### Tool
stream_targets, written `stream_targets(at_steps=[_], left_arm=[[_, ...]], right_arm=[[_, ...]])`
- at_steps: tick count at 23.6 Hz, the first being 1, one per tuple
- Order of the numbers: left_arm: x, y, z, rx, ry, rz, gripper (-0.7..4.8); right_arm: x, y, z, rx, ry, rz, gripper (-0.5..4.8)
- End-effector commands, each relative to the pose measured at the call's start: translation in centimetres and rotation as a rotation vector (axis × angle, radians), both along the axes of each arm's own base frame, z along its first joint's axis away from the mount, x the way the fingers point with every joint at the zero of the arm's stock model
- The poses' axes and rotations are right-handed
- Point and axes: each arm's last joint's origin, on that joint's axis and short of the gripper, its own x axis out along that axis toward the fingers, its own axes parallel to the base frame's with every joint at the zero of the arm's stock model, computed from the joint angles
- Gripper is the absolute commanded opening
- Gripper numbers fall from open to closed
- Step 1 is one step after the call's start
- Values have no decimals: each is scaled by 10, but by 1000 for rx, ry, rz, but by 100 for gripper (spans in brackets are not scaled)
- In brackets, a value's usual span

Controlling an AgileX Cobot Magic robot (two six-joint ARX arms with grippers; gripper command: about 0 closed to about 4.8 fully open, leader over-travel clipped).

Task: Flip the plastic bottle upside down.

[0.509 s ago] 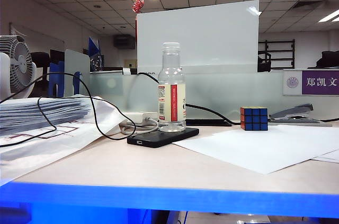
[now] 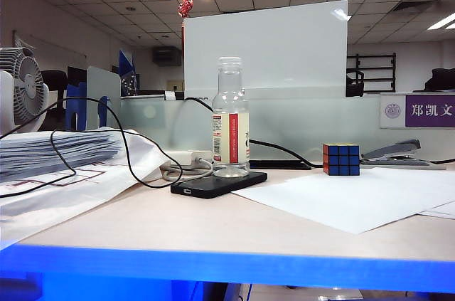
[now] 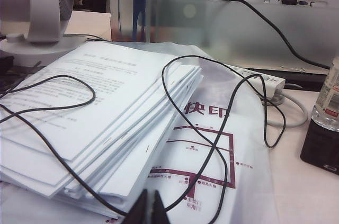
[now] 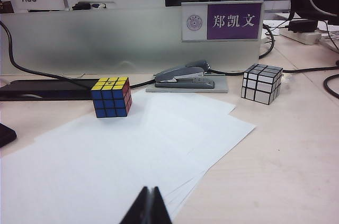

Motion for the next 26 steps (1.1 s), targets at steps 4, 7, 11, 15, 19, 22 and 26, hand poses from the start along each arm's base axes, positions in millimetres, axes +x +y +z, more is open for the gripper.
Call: stream_targets(at_steps=[4,7,11,15,19,22,26], left_arm=[[-1,-3,8,-232,-60,-112,-5],[-5,-6,27,-350,-214,-273,-5],[-14,-8,49,-352,-423,-390,-6],[-8,-9,45,-358,-349,-403,-5],[-1,-15,45,-357,-244,-516,-6],[2,-21,55,-299,-234,-567,-5],[11,-30,75,-164,-251,-597,-5]], right_arm=[[0,5,8,326,-90,204,-9],[-5,8,26,351,-263,317,-9],[-14,8,53,332,-469,374,-9],[-1,10,57,295,-320,390,-9],[30,21,80,204,-246,573,-9],[58,35,95,105,-194,618,-8],[124,79,110,-43,-95,711,25]])
